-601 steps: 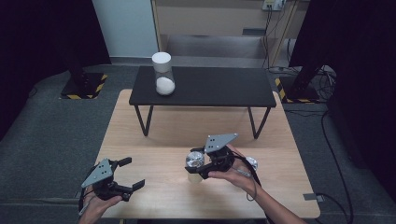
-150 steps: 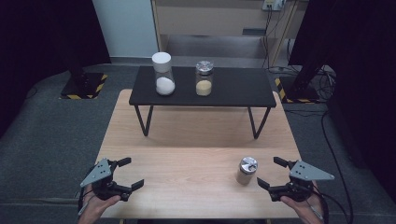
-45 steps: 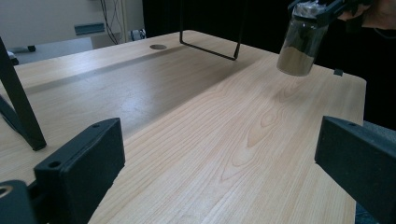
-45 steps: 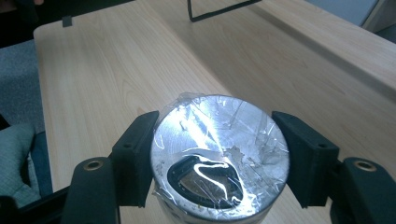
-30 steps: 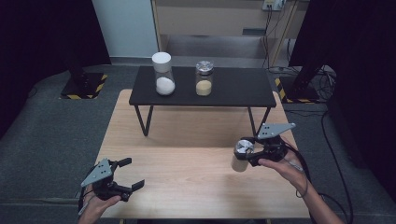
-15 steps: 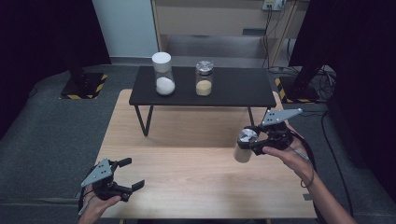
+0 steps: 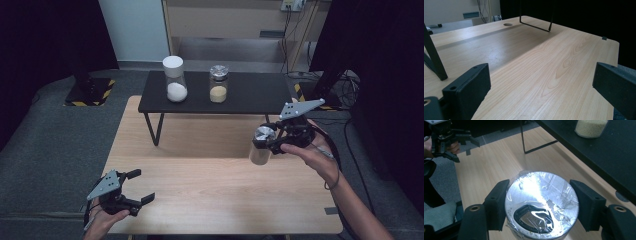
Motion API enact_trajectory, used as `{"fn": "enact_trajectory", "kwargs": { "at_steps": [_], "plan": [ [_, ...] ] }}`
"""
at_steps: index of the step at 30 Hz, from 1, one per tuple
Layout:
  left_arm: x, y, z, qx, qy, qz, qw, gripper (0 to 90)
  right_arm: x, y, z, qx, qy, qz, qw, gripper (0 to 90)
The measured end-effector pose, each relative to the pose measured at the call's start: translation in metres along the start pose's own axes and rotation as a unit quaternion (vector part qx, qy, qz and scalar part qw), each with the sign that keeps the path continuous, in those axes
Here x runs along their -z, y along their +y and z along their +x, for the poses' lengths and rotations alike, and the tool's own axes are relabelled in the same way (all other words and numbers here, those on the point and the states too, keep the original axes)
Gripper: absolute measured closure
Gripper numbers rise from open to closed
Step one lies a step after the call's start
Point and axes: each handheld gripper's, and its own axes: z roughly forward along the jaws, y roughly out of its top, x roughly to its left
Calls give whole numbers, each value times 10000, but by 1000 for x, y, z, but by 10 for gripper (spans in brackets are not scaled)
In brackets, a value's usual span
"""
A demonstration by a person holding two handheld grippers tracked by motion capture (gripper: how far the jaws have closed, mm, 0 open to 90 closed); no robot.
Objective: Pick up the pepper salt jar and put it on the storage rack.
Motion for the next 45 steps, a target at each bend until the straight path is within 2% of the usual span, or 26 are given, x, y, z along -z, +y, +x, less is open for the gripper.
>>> {"fn": "enact_trajectory", "kwargs": {
  "at_steps": [9,30,40,45],
  "plan": [
    [0,0,0,-1,-5,-2,10000,4,7,24,-3,-34,-103,-39,9999,356],
    [0,-1,1,22,-15,-16,10000,4,18,73,-18,-249,-541,-72,9982,356],
    [0,-1,1,25,-23,-29,10000,5,16,88,-26,-440,-853,-94,9953,356],
    [0,-1,1,28,-29,-33,10000,5,14,92,-33,-626,-1021,-147,9927,356]
  ]
}}
